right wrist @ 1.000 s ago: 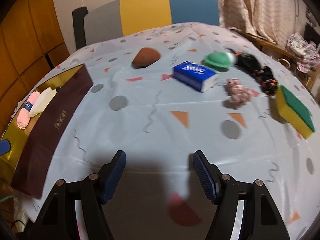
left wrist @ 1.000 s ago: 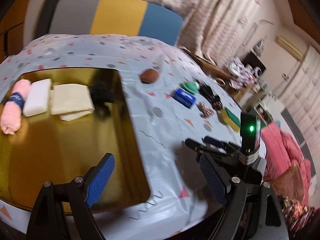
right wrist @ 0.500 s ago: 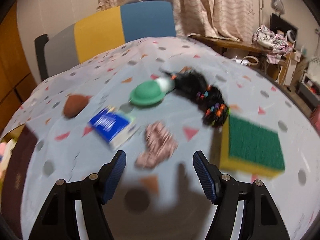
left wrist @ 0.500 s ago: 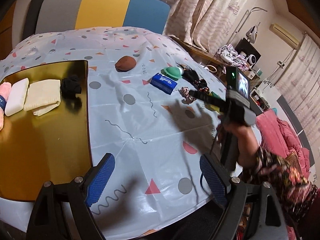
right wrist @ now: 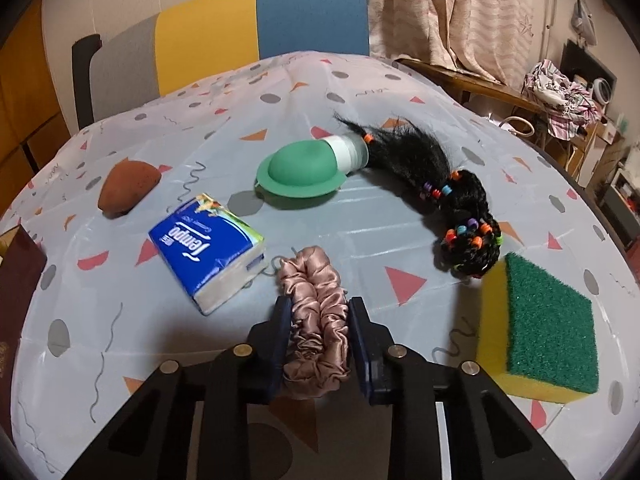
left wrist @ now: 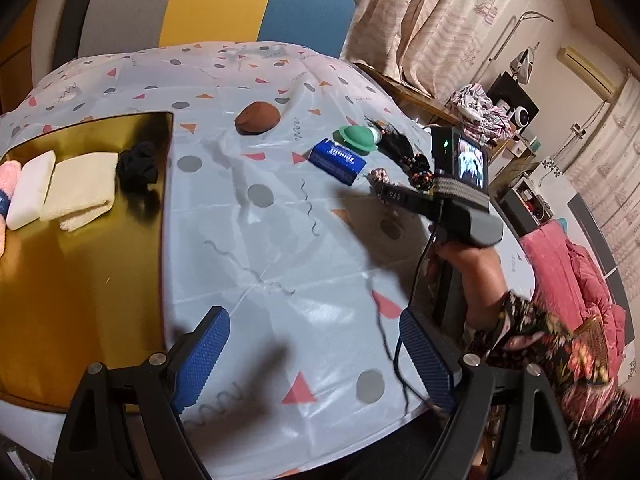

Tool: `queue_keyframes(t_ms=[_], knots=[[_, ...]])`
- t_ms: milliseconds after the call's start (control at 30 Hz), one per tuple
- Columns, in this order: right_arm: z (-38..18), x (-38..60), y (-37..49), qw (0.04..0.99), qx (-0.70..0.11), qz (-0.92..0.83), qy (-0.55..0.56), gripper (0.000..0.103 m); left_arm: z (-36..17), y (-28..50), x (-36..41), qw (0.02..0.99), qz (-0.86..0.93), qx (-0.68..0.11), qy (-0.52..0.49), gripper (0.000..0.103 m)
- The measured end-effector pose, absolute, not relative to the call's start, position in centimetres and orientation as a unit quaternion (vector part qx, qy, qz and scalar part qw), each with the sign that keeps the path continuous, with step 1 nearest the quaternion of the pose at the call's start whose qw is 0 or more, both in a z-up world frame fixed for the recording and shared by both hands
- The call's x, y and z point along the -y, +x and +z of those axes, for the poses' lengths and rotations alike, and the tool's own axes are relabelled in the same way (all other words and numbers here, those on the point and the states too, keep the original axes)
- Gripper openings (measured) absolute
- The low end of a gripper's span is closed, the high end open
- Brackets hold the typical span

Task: Organize soft objects
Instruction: 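Grasp the pink satin scrunchie with the right tool, then grasp the blue Tempo tissue pack with the left tool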

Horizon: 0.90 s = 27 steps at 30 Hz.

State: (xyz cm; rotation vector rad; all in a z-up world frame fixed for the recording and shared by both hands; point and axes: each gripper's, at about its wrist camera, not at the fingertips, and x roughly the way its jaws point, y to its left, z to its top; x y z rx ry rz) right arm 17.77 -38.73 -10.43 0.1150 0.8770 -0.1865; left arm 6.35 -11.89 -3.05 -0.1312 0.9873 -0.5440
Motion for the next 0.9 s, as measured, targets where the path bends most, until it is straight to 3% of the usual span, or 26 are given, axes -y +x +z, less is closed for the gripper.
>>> queue_keyframes(t_ms=[500,900], knots=[[-10.5,41.1,16.0,0.903,-0.396,-0.107,0.129,0.027,-2.3,13.1,18.7,0.834,-0.244,-0.492,-0.051,0.088],[-10.6,41.6,15.5,0.903,-0.386,-0.119,0.144,0.027,-6.1,24.4,23.4,0.793,-0.174,-0.568,-0.134,0.088]])
